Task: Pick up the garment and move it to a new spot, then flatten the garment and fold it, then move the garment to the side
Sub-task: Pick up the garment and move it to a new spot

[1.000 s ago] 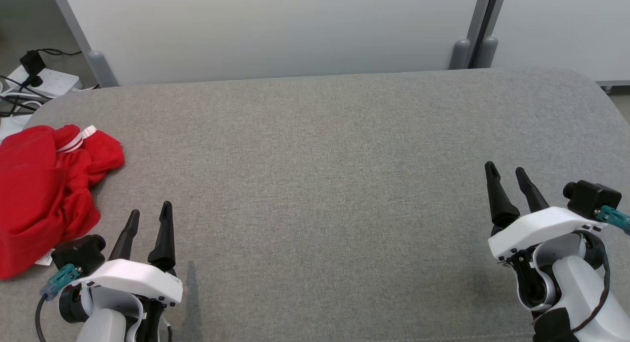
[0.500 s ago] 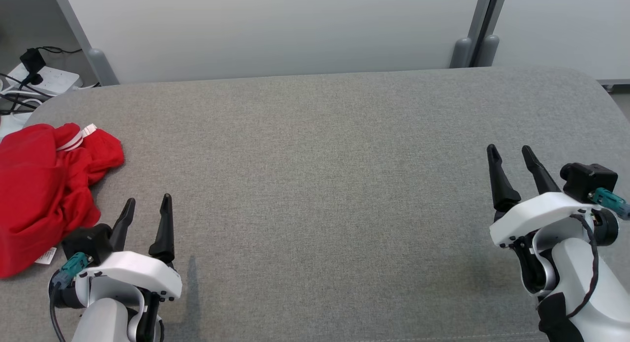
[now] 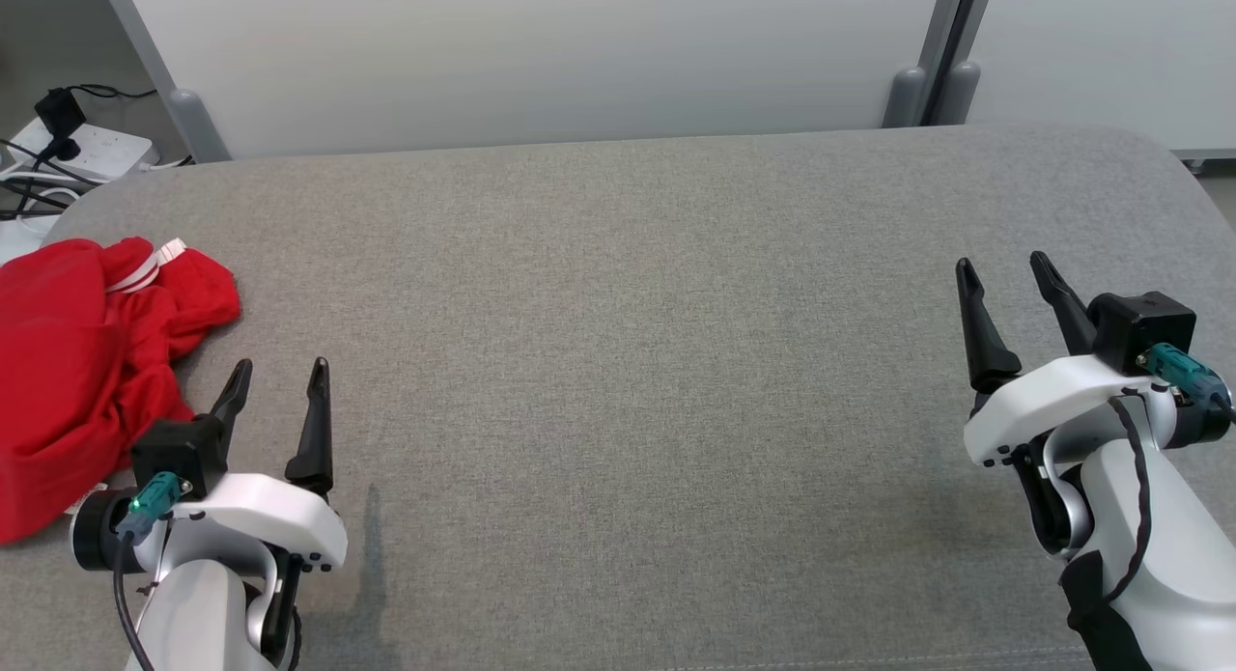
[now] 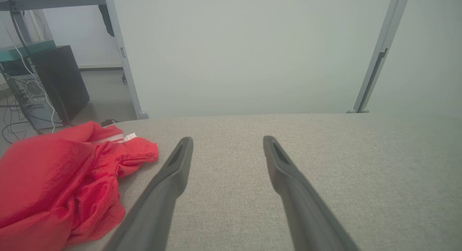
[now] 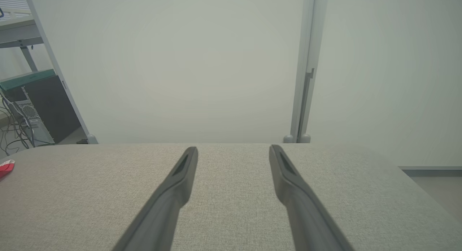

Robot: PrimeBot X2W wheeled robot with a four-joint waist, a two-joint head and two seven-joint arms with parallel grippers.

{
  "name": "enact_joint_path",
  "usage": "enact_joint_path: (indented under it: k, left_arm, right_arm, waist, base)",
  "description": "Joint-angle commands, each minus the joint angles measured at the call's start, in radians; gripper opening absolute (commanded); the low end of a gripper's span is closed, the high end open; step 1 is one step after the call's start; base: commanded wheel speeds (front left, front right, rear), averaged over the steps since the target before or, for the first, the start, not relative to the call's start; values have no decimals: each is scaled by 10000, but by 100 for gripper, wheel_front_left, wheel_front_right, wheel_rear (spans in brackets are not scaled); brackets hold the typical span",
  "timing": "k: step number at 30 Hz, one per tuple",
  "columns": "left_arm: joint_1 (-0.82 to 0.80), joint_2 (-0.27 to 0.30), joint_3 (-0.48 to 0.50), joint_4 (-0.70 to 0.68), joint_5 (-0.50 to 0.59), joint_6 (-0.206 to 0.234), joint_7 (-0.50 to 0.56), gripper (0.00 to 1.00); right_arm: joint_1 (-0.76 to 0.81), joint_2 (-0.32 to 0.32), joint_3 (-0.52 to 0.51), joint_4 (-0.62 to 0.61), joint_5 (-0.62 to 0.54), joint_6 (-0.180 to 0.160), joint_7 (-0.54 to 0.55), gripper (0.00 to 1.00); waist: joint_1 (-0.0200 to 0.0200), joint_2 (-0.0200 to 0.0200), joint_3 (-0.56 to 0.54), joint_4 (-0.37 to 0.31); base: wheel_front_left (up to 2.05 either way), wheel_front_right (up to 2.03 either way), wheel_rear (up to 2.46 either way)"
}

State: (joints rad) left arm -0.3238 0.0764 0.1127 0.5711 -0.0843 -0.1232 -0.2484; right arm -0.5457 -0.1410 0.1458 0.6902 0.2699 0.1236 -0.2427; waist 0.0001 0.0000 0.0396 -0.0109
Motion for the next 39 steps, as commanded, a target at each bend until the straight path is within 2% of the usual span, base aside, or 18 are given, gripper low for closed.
enact_joint_path:
  k: [1,14,21,28,39]
  left_arm:
    - [-602,220,343,-179,176,-3,-134,100]
    - [-513,86,639,-111,253,117,-134,100]
    - [-514,-22,581,-271,248,85,-134,100]
    - [-453,-124,598,-429,229,116,-134,100]
    - [-298,-191,667,-330,146,77,-134,100]
  right_arm:
    - [-323,-67,187,-196,-184,71,-191,100]
    - [-195,-56,-30,-188,-243,71,-191,100]
    - [-253,-163,168,-241,-197,71,-191,100]
    - [-287,-190,327,-241,-140,71,-191,100]
    - [-201,-265,767,-139,87,71,-191,100]
  waist:
    - [-1,0,6,-4]
    - [-1,0,-59,114]
    - [-1,0,33,560]
    - [-1,0,120,1559]
    - [-1,0,211,3769]
  base:
    - [0,0,0]
    - [0,0,0]
    - [0,0,0]
    - [0,0,0]
    - [0,0,0]
